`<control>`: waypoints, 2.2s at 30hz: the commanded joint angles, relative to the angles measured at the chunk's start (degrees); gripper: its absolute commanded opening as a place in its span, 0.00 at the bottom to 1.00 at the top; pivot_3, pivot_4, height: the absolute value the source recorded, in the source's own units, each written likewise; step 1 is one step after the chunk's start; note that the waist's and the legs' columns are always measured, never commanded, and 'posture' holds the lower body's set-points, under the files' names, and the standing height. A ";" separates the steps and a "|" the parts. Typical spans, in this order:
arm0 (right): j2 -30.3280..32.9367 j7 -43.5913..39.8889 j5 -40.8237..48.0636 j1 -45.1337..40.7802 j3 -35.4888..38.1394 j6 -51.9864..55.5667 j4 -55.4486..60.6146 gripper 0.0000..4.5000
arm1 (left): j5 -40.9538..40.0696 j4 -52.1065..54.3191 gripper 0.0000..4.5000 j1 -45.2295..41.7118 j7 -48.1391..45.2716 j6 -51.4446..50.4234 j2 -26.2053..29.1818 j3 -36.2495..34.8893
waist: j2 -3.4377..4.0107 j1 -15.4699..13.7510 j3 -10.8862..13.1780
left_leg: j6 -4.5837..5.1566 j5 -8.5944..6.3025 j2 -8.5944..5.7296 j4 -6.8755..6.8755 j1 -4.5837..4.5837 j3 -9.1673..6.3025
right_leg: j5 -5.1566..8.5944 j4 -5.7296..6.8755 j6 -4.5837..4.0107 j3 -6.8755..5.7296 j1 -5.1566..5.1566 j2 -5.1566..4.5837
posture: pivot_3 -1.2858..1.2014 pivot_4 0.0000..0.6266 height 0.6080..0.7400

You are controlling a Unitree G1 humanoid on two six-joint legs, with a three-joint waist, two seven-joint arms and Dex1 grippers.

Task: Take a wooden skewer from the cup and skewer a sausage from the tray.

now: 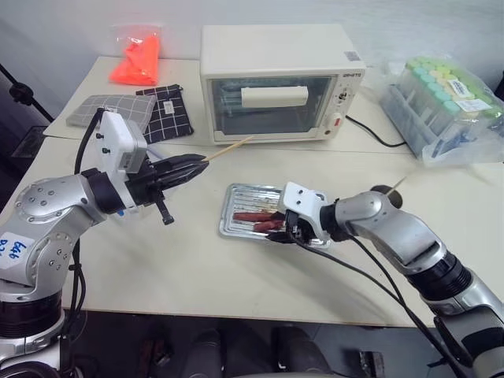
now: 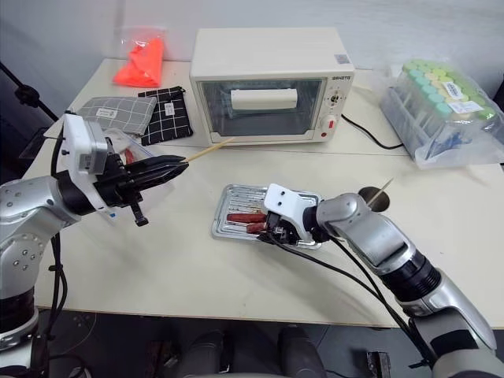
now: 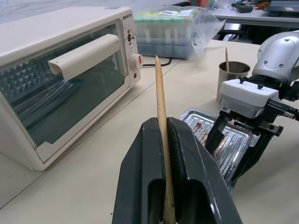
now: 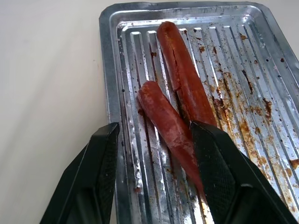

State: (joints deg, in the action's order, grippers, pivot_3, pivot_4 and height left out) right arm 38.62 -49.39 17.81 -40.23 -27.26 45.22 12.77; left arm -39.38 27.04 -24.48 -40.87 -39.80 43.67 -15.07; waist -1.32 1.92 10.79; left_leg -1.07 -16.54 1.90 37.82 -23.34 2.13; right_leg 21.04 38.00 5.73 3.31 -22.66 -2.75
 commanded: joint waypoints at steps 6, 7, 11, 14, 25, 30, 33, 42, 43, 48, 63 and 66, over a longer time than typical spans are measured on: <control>-2.07 -2.87 -2.86 -1.61 0.72 -1.25 -3.12 0.54 | 0.47 1.20 0.00 -0.13 0.16 2.31 0.40 -0.43 | 0.00 0.03 0.00 | 0.00 0.00 0.00 0.02 0.01 0.01 | 0.00 0.02 0.00 -0.01 0.00 0.00 | 0.52 0.24 1.00; -2.35 -3.11 -3.16 -1.76 0.75 -1.42 -3.71 0.54 | 0.55 1.24 0.00 -0.01 0.11 2.47 0.45 -0.42 | 0.00 0.05 0.00 | -0.01 0.00 0.00 0.02 0.01 0.00 | 0.00 0.03 0.00 -0.01 0.00 0.00 | 0.52 0.24 1.00; -3.78 -4.21 -4.39 -2.81 0.80 -2.18 -7.08 0.54 | 0.73 1.15 0.00 -0.10 0.01 2.88 0.59 -0.46 | 0.00 0.08 0.00 | -0.03 0.01 -0.01 0.03 0.01 0.01 | 0.00 0.04 0.00 -0.01 0.00 0.01 | 0.52 0.24 1.00; -4.39 -4.77 -4.76 -2.91 0.90 -2.41 -8.16 0.54 | 0.84 1.33 0.00 0.23 -0.01 3.21 0.56 -0.49 | 0.00 0.09 0.00 | -0.03 0.01 0.00 0.04 0.01 0.01 | 0.00 0.05 0.00 -0.01 0.00 0.01 | 0.52 0.24 1.00; -5.41 -4.94 -5.77 -1.54 1.23 -2.53 -7.98 0.44 | 1.22 1.06 0.00 0.19 -0.18 3.84 0.46 -0.08 | 0.00 0.30 0.00 | -0.04 0.01 0.00 0.05 0.02 0.01 | 0.00 0.09 0.00 -0.01 0.00 0.02 | 0.52 0.24 1.00; -5.68 -4.56 -6.32 -0.89 1.62 -2.41 -7.77 0.35 | 1.37 0.61 0.00 -0.44 -0.36 3.98 0.30 0.45 | 0.00 0.38 0.00 | -0.04 0.01 0.00 0.05 0.02 0.01 | 0.00 0.16 0.00 -0.01 0.00 0.02 | 0.52 0.24 1.00; -5.74 -4.39 -6.38 -0.53 1.89 -2.27 -7.62 0.35 | 1.45 0.24 0.00 -0.79 -0.54 4.13 0.27 0.70 | 0.00 0.39 0.00 | -0.04 0.01 0.00 0.07 0.02 0.01 | 0.00 0.37 0.00 -0.01 0.00 0.02 | 0.52 0.24 1.00; -5.77 -3.82 -6.76 0.40 2.40 -1.82 -6.96 0.05 | 1.64 -0.85 0.00 -1.66 -1.22 4.85 0.33 1.71 | -0.01 0.44 0.00 | -0.04 0.00 0.00 0.09 0.03 0.01 | 0.00 0.40 0.00 -0.01 0.00 0.02 | 0.52 0.24 1.00; -5.68 -3.87 -6.71 0.42 2.52 -1.70 -6.78 0.05 | 1.65 -1.00 0.00 -1.76 -1.44 4.95 0.37 1.90 | -0.01 0.43 0.00 | -0.04 0.00 -0.01 0.09 0.03 0.01 | 0.00 0.40 0.00 -0.01 0.00 0.02 | 0.52 0.24 1.00; -4.39 -5.39 -4.22 -0.93 4.79 1.89 -3.83 0.05 | 2.20 -2.55 0.00 -2.31 -4.20 5.91 1.37 2.92 | -0.01 0.43 0.00 | -0.04 0.01 -0.01 0.11 0.03 0.01 | 0.00 0.43 0.00 -0.01 0.00 0.02 | 0.52 0.24 1.00; 17.79 -27.31 9.85 -13.24 11.82 12.76 7.40 0.05 | 4.77 -13.81 0.00 -8.35 -30.78 11.57 13.60 10.10 | 0.02 0.54 0.01 | 0.18 -0.17 -0.01 0.02 0.02 0.03 | 0.01 -0.02 -0.01 -0.03 0.00 0.02 | 0.52 0.24 1.00; 19.35 -28.36 11.04 -13.89 12.36 13.27 8.18 0.05 | 5.27 -14.09 0.00 -10.34 -33.60 12.61 13.24 12.26 | 0.02 0.64 0.02 | 0.21 -0.19 -0.01 0.01 0.00 0.06 | 0.01 -0.05 -0.02 0.00 0.00 0.01 | 0.52 0.24 1.00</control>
State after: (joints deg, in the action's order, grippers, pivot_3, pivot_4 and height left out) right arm 56.95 -76.66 27.21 -52.60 -17.10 58.53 18.59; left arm -34.55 12.50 -32.95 -72.66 -28.51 56.85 -3.42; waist -1.30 2.56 10.81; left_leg -0.85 -16.74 1.89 37.84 -23.34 2.20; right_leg 21.05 37.95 5.71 3.31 -22.66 -2.74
